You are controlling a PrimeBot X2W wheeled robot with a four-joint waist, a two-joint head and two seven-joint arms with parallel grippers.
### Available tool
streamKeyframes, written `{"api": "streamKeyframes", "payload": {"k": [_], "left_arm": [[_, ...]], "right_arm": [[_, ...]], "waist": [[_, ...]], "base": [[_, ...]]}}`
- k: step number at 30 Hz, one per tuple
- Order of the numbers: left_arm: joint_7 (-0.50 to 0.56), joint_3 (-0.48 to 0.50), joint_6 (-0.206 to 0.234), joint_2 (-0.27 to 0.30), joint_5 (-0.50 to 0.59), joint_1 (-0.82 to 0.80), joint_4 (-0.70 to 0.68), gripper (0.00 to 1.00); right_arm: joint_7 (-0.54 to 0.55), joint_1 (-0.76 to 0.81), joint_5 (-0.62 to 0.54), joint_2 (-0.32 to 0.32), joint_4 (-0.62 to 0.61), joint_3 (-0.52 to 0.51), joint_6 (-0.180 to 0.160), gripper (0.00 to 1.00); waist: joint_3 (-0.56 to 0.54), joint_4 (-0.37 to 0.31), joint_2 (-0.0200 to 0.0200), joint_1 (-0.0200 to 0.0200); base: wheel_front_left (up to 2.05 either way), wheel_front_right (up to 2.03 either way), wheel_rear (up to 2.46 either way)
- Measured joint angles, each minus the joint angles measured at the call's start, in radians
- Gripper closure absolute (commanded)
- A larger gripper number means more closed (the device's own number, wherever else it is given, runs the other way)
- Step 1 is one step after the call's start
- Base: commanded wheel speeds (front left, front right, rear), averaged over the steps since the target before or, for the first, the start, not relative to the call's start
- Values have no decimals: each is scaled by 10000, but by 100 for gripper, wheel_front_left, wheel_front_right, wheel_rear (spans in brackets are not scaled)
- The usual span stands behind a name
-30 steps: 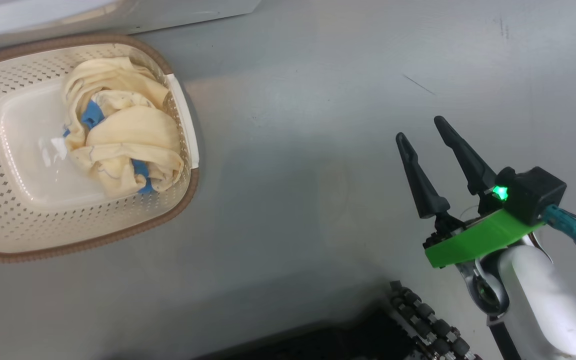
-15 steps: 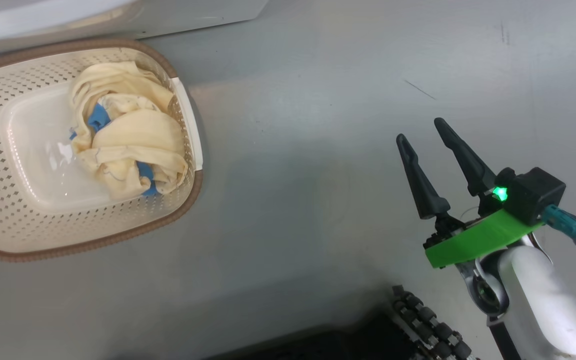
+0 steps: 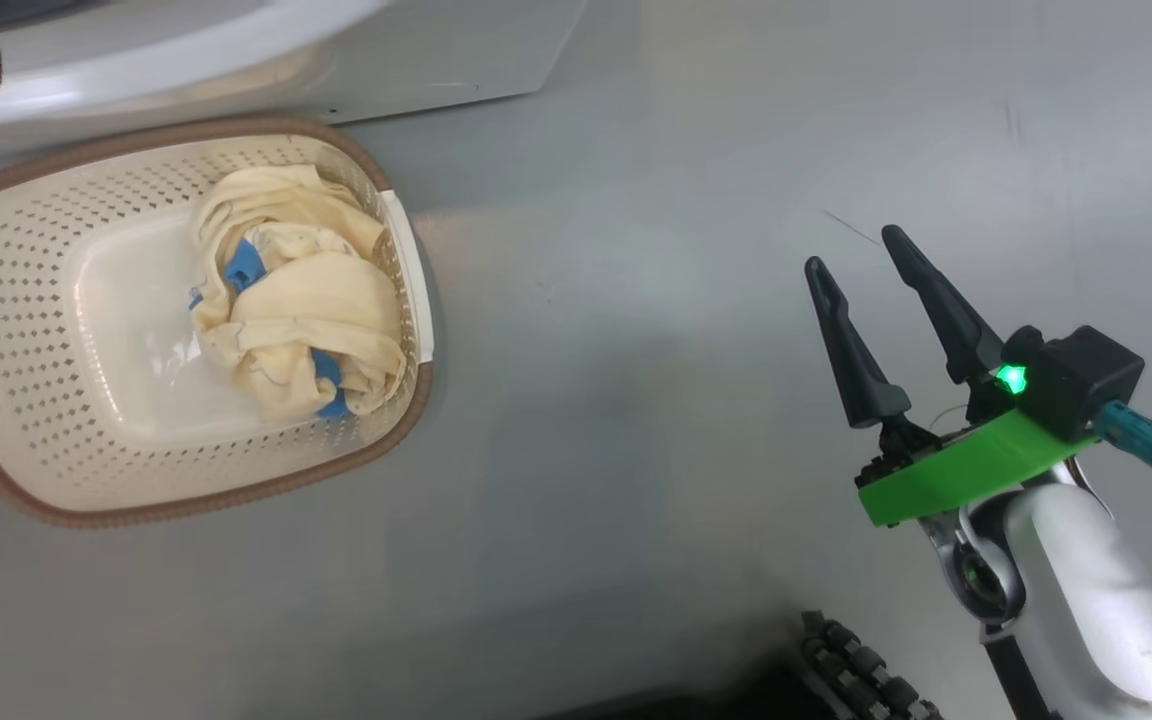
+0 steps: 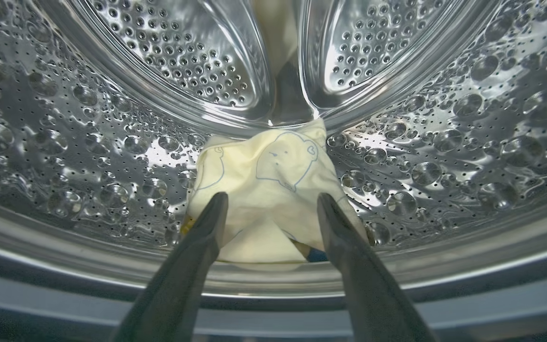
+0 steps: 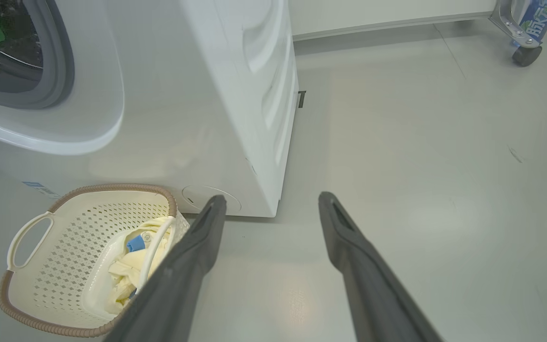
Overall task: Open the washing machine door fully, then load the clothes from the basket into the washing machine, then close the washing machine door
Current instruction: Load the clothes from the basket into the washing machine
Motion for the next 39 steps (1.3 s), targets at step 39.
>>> {"api": "streamKeyframes", "payload": {"k": [39], "left_arm": [[-738, 255, 462, -426, -535, 8172, -6360, 0]], "right_arm": [[0, 1770, -130, -153, 328, -727, 0, 0]], "waist": [[-4630, 1110, 0, -1]], "base": [[0, 0, 0]]}}
